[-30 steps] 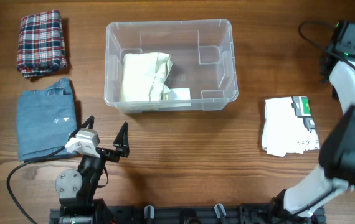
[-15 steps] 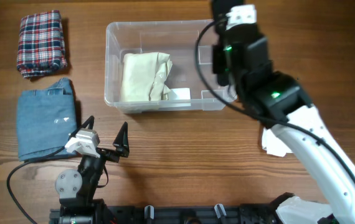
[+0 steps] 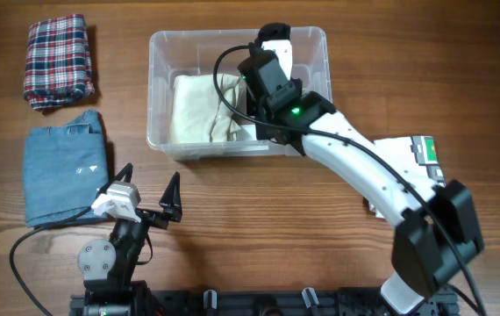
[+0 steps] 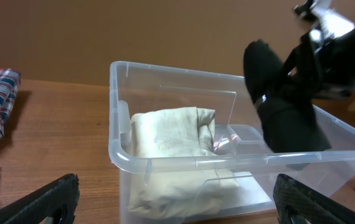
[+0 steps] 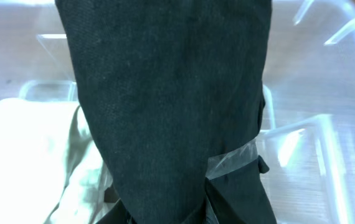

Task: Pack container
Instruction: 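Carry the black garment into the bin beside the cream cloth, release, then move the right gripper to the white printed packet and grasp it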

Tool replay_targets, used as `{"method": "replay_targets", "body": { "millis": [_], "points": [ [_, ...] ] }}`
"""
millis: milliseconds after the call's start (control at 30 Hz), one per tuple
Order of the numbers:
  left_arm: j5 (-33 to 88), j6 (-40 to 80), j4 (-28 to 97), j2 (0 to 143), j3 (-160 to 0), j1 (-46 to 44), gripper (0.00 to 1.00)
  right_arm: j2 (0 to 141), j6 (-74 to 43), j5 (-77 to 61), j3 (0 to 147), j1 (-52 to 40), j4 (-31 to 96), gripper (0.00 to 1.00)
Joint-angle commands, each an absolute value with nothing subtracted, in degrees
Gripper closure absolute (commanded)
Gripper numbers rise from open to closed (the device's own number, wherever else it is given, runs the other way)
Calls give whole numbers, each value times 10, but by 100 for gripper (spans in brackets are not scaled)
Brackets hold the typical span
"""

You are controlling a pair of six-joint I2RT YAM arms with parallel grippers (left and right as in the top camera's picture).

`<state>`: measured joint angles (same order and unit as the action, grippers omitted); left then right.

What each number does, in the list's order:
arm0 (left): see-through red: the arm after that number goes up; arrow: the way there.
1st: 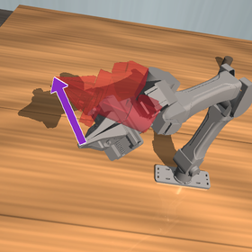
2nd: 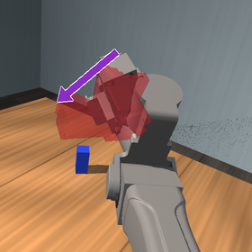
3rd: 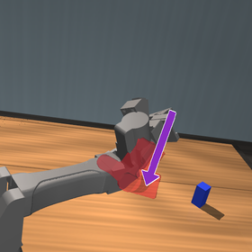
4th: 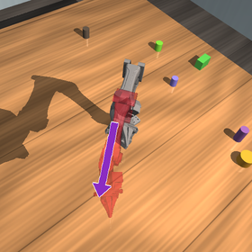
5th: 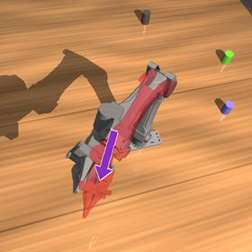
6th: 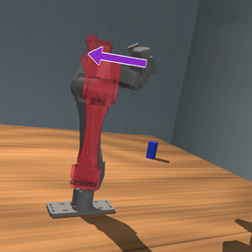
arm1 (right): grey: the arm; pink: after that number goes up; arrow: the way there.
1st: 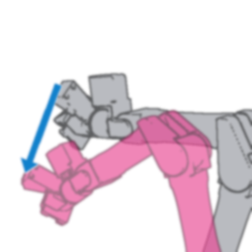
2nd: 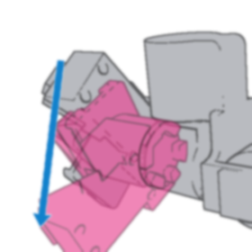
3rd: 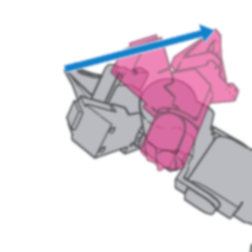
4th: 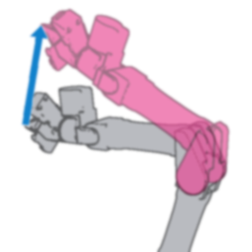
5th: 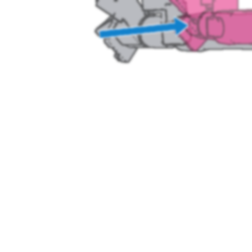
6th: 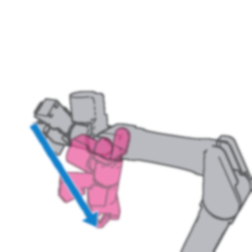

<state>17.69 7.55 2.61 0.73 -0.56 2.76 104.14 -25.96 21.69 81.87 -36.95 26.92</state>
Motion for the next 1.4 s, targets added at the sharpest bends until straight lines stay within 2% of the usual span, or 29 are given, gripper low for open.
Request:
{"method": "replay_targets", "body": {
  "millis": [0,133,267,367,533,633,900,1100,1233,1300,1367],
  "points": [
    [180,63,27,2,-3,32,0,1078,-277,213,823,-369,252,76],
    [180,63,27,2,-3,32,0,1112,-284,208,823,-369,244,75],
    [180,63,27,2,-3,32,0,1133,-289,182,823,-369,246,66],
    [180,63,27,2,-3,32,0,1139,-290,182,823,-369,248,64],
    [180,63,27,2,-3,32,0,1140,-289,174,823,-369,247,46],
    [180,63,27,2,-3,32,0,1140,-288,161,823,-369,231,28],
    [180,63,27,2,-3,32,0,1096,-280,160,840,-364,217,27],
    [180,63,27,2,-3,32,0,964,-138,259,844,-321,247,20],
    [180,63,27,2,-3,32,0,859,-57,337,844,-251,327,17],
    [180,63,27,2,-3,32,0,827,-58,363,844,-213,382,16],
    [180,63,27,2,-3,32,0,795,-84,359,844,-137,497,12]
  ]
}}
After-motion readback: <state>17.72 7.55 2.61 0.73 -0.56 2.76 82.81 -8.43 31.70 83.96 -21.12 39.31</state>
